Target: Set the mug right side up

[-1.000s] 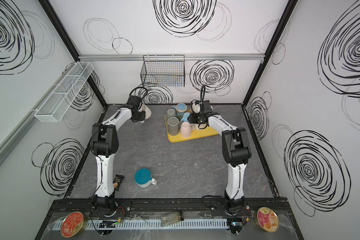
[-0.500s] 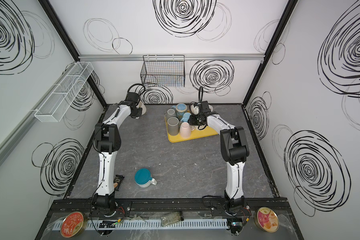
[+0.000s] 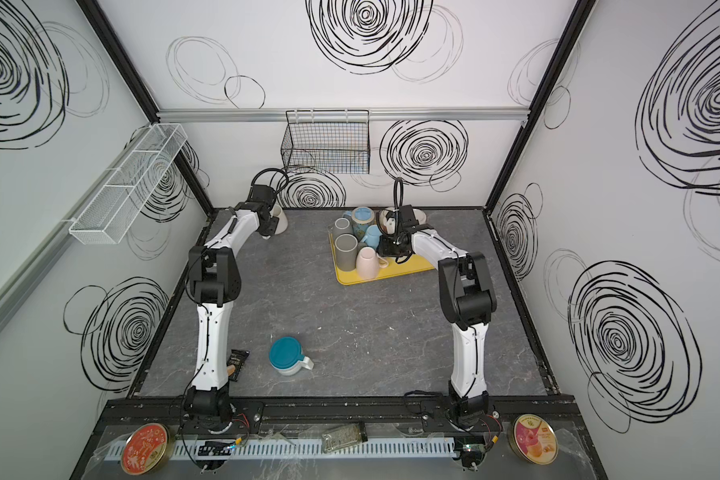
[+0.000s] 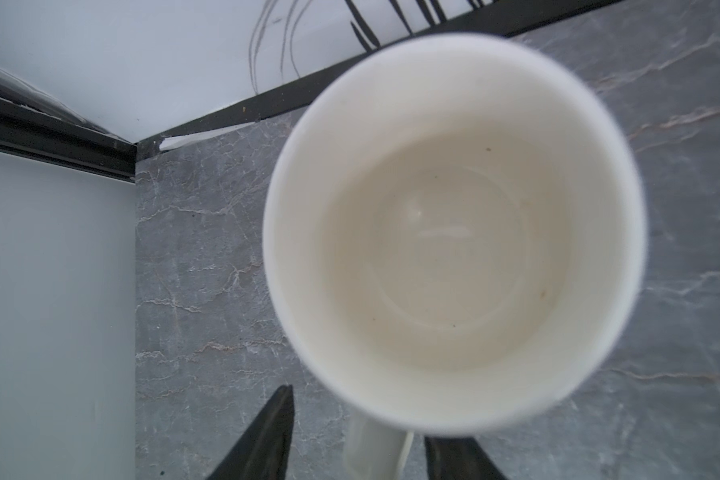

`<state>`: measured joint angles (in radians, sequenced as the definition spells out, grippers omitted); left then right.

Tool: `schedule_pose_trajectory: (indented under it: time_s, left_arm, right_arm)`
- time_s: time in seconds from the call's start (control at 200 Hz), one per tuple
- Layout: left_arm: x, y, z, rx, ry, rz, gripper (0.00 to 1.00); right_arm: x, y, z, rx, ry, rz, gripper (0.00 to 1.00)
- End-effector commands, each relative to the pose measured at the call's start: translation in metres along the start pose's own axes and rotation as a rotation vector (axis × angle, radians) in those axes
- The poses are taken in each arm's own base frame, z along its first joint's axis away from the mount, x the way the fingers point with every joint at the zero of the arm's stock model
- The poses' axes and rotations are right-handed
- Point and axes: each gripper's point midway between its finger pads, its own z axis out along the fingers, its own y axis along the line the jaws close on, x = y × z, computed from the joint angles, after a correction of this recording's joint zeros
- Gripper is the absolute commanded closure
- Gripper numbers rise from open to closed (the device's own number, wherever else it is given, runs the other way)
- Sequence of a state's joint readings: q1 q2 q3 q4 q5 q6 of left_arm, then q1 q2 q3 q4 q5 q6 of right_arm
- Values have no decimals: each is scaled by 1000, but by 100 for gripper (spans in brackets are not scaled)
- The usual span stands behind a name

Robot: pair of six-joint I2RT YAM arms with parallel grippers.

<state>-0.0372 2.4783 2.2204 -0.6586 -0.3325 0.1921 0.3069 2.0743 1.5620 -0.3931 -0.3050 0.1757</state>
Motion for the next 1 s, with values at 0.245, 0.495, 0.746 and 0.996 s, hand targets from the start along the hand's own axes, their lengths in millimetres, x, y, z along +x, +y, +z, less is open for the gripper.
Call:
schedule_pose_trajectory:
  time_s: [0.245, 0.495, 0.746, 0.996]
  left_arm:
    - [5, 48, -7, -55, -6, -73, 37]
    - [14, 55, -6, -11, 10, -131, 34]
    - [16, 35, -40, 83, -49, -178, 33]
    - [32, 4, -90, 168, -106, -216, 32]
  right_arm:
    - [38, 26, -4, -9, 68, -21, 67]
    - [39, 26, -17, 15, 44, -14, 67]
    - [26, 24, -55, 106, -49, -35, 63]
    - [43, 48, -66, 94, -17, -185, 54]
